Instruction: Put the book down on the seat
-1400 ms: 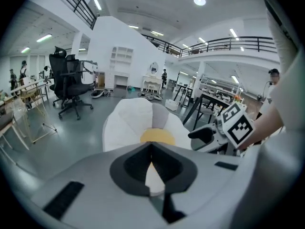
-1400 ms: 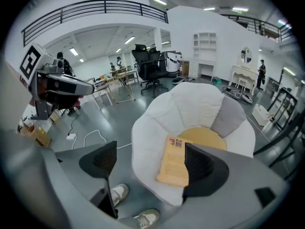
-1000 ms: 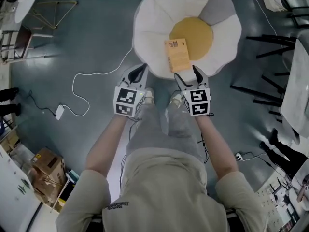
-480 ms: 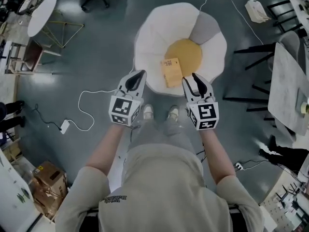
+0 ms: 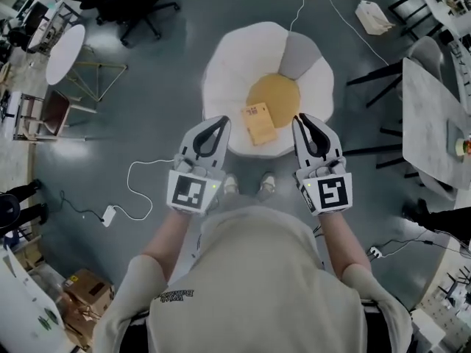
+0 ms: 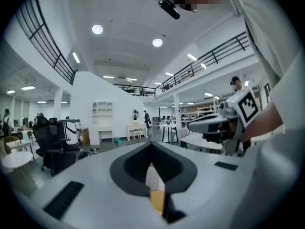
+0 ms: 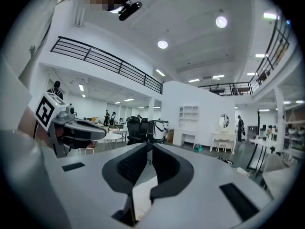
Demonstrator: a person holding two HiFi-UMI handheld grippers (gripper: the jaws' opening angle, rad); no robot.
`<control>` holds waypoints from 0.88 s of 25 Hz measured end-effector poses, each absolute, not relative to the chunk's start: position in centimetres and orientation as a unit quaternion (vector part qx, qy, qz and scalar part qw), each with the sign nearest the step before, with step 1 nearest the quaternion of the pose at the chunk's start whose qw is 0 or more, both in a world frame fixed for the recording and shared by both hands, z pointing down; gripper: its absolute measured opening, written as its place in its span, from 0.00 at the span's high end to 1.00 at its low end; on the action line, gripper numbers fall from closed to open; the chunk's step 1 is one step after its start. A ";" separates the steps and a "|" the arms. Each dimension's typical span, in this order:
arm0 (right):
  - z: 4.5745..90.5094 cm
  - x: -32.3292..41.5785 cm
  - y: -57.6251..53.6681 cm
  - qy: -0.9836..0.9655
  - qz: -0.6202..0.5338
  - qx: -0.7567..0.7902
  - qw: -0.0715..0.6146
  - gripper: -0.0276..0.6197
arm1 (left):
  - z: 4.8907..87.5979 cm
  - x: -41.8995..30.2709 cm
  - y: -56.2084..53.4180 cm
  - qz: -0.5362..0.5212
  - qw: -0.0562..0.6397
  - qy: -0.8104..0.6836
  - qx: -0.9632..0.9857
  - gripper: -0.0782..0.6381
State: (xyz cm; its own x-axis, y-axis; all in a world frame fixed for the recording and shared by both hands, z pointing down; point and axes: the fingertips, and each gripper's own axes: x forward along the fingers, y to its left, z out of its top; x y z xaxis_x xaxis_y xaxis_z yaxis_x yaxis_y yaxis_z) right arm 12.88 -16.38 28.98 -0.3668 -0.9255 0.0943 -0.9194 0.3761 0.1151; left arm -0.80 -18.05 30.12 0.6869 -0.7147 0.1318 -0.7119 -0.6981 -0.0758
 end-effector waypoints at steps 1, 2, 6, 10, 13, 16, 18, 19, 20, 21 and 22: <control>28.1 13.0 -16.0 -0.827 -0.037 0.556 0.074 0.90 | 29.2 -0.5 -17.6 -0.065 -0.004 0.382 -0.922 0.88; 27.2 13.1 -15.6 -0.828 -0.046 0.554 0.074 0.90 | 28.4 -0.4 -17.2 -0.056 -0.011 0.378 -0.924 0.88; 24.4 12.6 -14.8 -0.832 -0.075 0.545 0.071 0.90 | 25.7 -1.1 -16.4 -0.049 0.021 0.388 -0.920 0.88; 23.5 11.7 -13.6 -0.839 -0.078 0.534 0.065 0.92 | 25.4 -1.7 -15.3 -0.060 0.035 0.391 -0.918 0.88; 23.5 11.3 -12.8 -0.848 -0.069 0.522 0.065 0.94 | 25.5 -1.4 -15.0 -0.065 0.026 0.383 -0.921 0.88; 23.4 10.9 -12.7 -0.854 -0.052 0.515 0.052 0.94 | 25.1 -1.6 -15.4 -0.055 0.016 0.388 -0.920 0.88; 23.1 10.9 -12.8 -0.855 -0.043 0.515 0.038 0.94 | 24.7 -1.7 -15.6 -0.050 0.015 0.390 -0.919 0.88; 23.0 11.0 -12.9 -0.855 -0.041 0.516 0.033 0.94 | 24.4 -1.7 -15.8 -0.050 0.018 0.391 -0.919 0.88; 22.9 11.0 -13.1 -0.854 -0.040 0.518 0.029 0.94 | 24.2 -1.7 -15.9 -0.050 0.024 0.390 -0.919 0.88; 22.9 11.0 -13.4 -0.853 -0.038 0.519 0.026 0.94 | 24.0 -1.7 -16.0 -0.050 0.030 0.389 -0.919 0.88; 23.0 11.0 -13.6 -0.853 -0.035 0.520 0.025 0.94 | 23.9 -1.7 -16.0 -0.052 0.035 0.388 -0.919 0.88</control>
